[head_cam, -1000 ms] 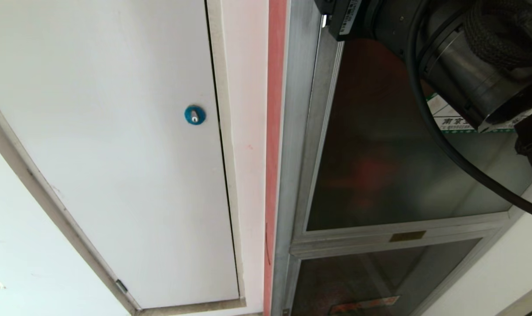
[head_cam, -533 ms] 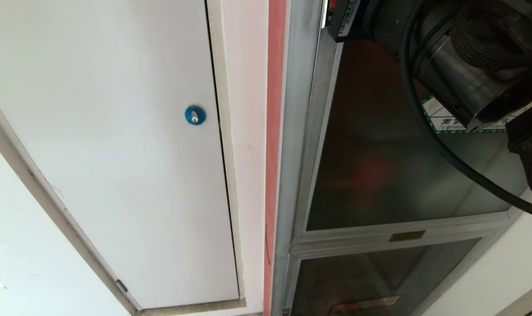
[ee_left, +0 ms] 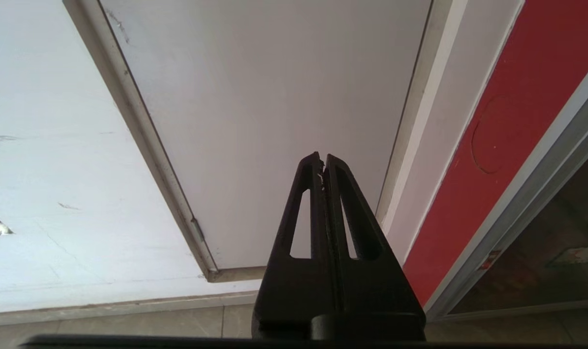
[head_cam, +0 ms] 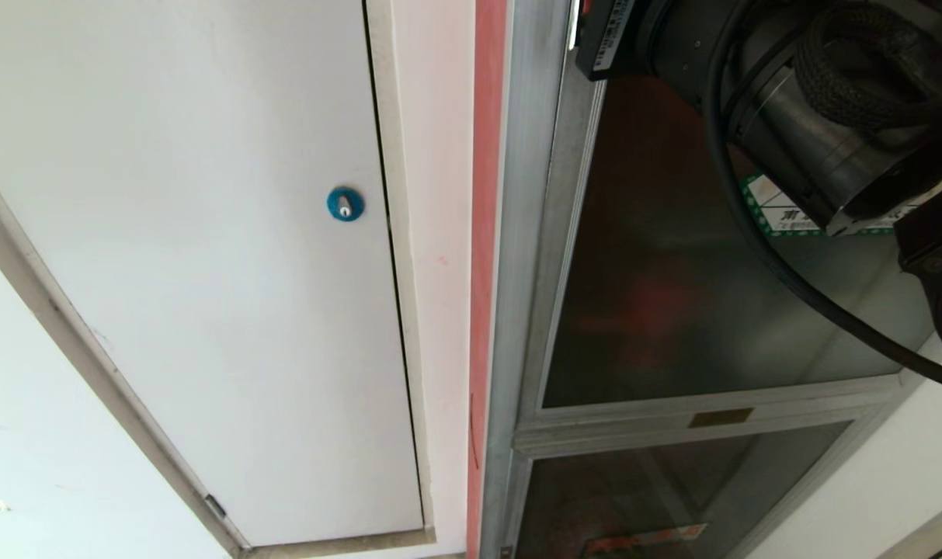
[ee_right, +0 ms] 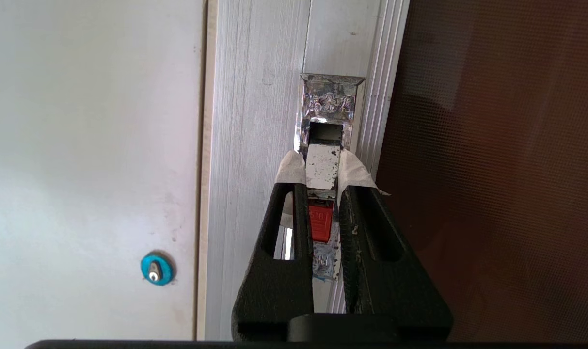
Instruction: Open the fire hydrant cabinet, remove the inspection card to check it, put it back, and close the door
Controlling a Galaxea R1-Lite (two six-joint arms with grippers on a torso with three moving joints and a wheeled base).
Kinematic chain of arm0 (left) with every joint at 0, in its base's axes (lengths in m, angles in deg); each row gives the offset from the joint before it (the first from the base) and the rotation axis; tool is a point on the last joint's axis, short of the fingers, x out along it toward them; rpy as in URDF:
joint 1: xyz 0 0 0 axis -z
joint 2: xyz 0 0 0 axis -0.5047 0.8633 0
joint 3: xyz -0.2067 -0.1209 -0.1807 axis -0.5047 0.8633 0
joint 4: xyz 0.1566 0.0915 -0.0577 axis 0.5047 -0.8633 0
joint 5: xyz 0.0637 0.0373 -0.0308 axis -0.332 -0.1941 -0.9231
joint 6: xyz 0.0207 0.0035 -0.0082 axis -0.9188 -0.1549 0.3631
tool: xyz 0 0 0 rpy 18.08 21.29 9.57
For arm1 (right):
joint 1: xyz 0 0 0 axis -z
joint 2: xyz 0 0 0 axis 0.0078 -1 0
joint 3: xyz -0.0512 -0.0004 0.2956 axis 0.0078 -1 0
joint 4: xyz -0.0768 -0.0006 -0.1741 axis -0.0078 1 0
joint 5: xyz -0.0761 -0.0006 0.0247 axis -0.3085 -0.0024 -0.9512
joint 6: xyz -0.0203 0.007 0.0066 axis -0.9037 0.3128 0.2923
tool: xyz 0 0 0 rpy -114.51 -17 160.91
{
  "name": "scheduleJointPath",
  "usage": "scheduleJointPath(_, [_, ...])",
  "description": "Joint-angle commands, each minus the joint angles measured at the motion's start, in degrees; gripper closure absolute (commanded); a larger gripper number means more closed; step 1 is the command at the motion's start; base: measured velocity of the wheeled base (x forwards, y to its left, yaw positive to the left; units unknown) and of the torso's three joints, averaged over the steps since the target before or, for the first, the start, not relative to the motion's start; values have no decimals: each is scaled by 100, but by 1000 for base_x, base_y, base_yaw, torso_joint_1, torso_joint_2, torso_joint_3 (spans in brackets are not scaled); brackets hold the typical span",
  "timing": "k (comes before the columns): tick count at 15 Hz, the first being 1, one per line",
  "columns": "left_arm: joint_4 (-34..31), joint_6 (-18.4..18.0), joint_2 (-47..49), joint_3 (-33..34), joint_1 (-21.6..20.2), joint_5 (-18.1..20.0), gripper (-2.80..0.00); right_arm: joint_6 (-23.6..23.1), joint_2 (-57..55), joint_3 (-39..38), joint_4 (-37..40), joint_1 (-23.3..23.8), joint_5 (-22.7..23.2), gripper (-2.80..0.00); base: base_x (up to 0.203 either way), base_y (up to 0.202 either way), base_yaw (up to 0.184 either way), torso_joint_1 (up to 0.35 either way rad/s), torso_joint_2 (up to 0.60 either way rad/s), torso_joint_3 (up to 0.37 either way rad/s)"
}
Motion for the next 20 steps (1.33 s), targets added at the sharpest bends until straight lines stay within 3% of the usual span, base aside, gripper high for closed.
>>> scheduleJointPath(1, [0, 0, 5, 0, 0, 0, 0, -14, 50, -12, -34, -36, -19, 0, 0, 0, 0, 0, 0, 0])
scheduleJointPath(6, [0, 0, 5, 0, 0, 0, 0, -6, 384, -292, -26, -376, -31, 0, 0, 0, 0, 0, 0, 0])
scheduleJointPath(16, [0, 0, 5, 0, 0, 0, 0, -5, 951, -706, -17, -432, -113, 0, 0, 0, 0, 0, 0, 0])
scheduleJointPath(20, [0, 0, 5, 0, 0, 0, 0, 3, 955, -1124, -55, -678, -230, 0, 0, 0, 0, 0, 0, 0])
